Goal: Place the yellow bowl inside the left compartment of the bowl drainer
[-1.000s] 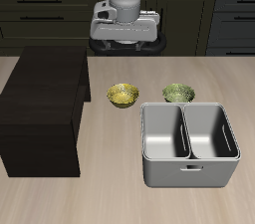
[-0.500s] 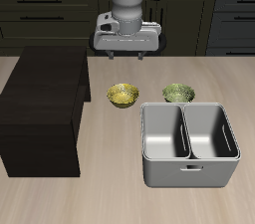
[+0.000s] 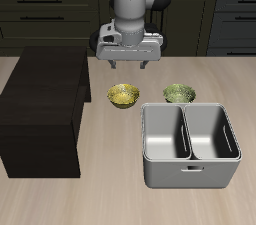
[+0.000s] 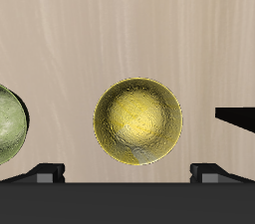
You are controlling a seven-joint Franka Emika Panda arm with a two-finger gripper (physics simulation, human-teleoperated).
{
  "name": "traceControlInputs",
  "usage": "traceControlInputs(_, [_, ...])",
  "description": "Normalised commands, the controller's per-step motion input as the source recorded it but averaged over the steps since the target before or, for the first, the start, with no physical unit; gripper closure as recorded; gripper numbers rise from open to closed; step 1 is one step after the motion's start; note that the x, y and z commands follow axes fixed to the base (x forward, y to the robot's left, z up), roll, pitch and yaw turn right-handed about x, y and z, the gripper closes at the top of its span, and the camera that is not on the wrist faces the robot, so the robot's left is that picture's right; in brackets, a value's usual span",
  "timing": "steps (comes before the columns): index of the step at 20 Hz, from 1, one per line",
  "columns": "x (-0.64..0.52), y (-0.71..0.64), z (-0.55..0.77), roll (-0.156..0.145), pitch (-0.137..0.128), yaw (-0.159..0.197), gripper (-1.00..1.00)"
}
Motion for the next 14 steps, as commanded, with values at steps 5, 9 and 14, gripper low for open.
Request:
traceControlInputs(5, [0.02,-0.02,-0.30,-0.018,0.007,0.004,-1.00])
traceControlInputs(9, [-0.04,0.03,-0.20,0.003,0.005,0.004,-1.00])
traceControlInputs(14, [-0.04,0.04,-0.11,0.002,-0.008,-0.013,-1.00])
